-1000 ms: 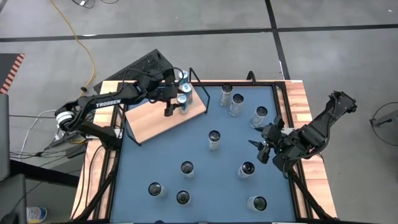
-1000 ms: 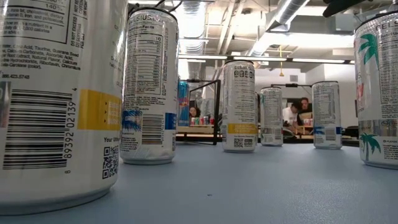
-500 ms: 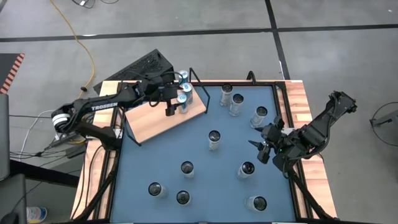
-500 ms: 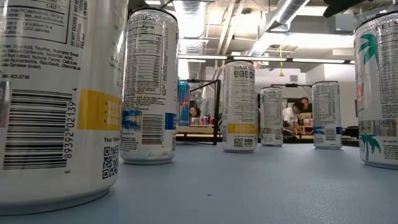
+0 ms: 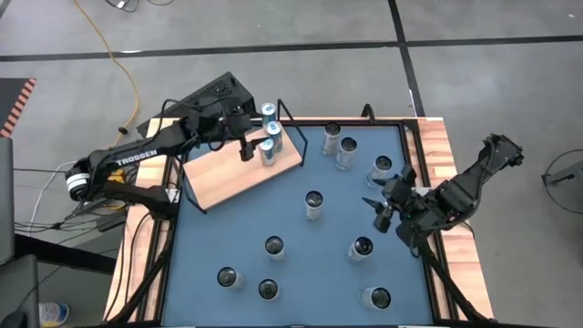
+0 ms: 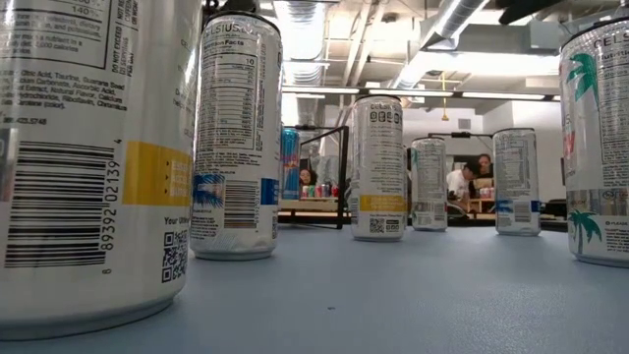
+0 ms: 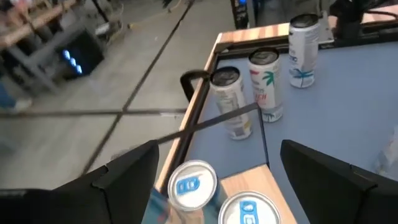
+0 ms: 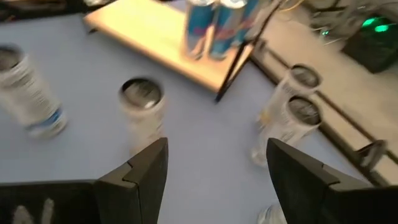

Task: Place canned beverage on shelf
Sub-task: Adjust the blue soda cans on the shelf

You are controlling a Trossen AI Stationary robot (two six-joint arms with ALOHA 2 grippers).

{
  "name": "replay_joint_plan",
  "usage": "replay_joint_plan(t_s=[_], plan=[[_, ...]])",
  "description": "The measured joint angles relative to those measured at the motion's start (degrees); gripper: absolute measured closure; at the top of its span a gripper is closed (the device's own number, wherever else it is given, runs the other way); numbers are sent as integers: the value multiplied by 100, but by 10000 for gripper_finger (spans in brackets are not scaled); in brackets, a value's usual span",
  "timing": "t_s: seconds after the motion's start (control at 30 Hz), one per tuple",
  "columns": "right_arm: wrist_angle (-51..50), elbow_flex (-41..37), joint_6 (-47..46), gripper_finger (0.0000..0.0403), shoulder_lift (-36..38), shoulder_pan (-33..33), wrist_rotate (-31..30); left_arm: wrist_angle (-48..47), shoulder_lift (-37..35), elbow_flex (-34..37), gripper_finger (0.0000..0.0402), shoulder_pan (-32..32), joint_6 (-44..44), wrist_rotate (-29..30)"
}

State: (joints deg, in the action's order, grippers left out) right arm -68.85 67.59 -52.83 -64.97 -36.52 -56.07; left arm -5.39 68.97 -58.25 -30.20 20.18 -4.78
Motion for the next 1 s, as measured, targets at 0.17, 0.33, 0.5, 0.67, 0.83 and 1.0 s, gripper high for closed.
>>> replay_joint_plan(t_s=[0.17,0.33,0.5,0.67,0.83,1.0], plan=[[998,0,1410,147,0,829,-215,-939,-2,-654,77,5,-525,267],[2973,0,4250,150,-141,2255,840,-1399,-43,-1038,77,142,-795,298],[4967,8,6191,165,-371,3822,3760,-1660,-222,-1274,77,437,-885,407],[5960,7,6250,182,-973,5019,4968,-1764,-628,-1297,77,649,-896,403],[6821,30,6233,222,-1826,5481,5307,-1805,-978,-1299,77,728,-964,494],[6985,553,6328,307,-2657,5497,5329,-1927,-1239,-1299,77,729,-996,699]])
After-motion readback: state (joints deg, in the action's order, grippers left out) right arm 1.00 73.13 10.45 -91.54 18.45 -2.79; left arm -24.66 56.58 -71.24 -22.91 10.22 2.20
